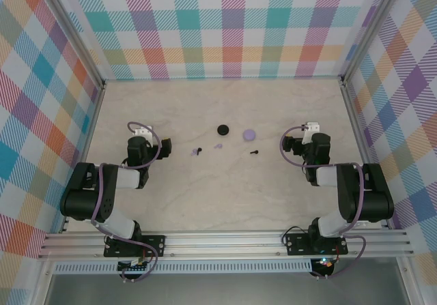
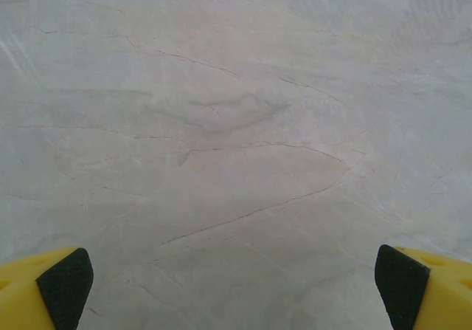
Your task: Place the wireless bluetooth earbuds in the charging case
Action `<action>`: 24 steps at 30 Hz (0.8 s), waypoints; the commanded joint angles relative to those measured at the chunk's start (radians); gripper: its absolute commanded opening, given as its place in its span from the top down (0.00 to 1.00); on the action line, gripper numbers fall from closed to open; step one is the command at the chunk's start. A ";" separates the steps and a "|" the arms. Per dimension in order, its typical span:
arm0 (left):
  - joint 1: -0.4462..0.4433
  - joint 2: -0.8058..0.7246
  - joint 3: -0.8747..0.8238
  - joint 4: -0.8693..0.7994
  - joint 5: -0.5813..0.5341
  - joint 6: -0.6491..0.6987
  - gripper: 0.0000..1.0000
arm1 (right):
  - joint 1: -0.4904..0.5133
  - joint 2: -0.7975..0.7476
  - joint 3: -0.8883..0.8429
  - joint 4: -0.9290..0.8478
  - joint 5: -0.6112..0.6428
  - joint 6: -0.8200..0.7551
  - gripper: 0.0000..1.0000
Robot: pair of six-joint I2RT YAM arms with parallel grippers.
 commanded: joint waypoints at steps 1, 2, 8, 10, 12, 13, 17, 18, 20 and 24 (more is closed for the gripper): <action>0.013 0.000 0.017 0.009 -0.013 -0.004 0.00 | -0.006 -0.004 0.021 0.002 -0.018 0.011 0.00; 0.014 0.000 0.017 0.009 -0.014 -0.005 0.00 | -0.006 -0.004 0.021 0.002 -0.018 0.011 0.00; 0.014 0.000 0.017 0.009 -0.015 -0.006 0.00 | -0.005 -0.004 0.021 0.002 -0.018 0.011 0.00; 0.014 0.000 0.017 0.009 -0.013 -0.006 0.00 | -0.005 -0.004 0.021 0.002 -0.018 0.012 0.00; 0.014 0.000 0.017 0.009 -0.014 -0.006 0.00 | -0.006 -0.004 0.021 0.002 -0.018 0.011 0.00; 0.013 0.000 0.017 0.009 -0.014 -0.006 0.00 | -0.006 -0.005 0.021 0.002 -0.018 0.011 0.00; 0.014 0.000 0.017 0.010 -0.014 -0.006 0.00 | -0.005 -0.004 0.021 0.002 -0.018 0.011 0.00; 0.014 0.000 0.017 0.009 -0.014 -0.005 0.00 | -0.005 -0.004 0.021 0.002 -0.018 0.011 0.00; 0.014 0.000 0.015 0.012 -0.016 -0.006 0.00 | -0.005 -0.005 0.020 0.006 -0.018 0.009 0.00; 0.014 -0.033 0.048 -0.062 -0.059 -0.027 0.00 | -0.005 -0.084 0.137 -0.298 0.001 0.029 0.00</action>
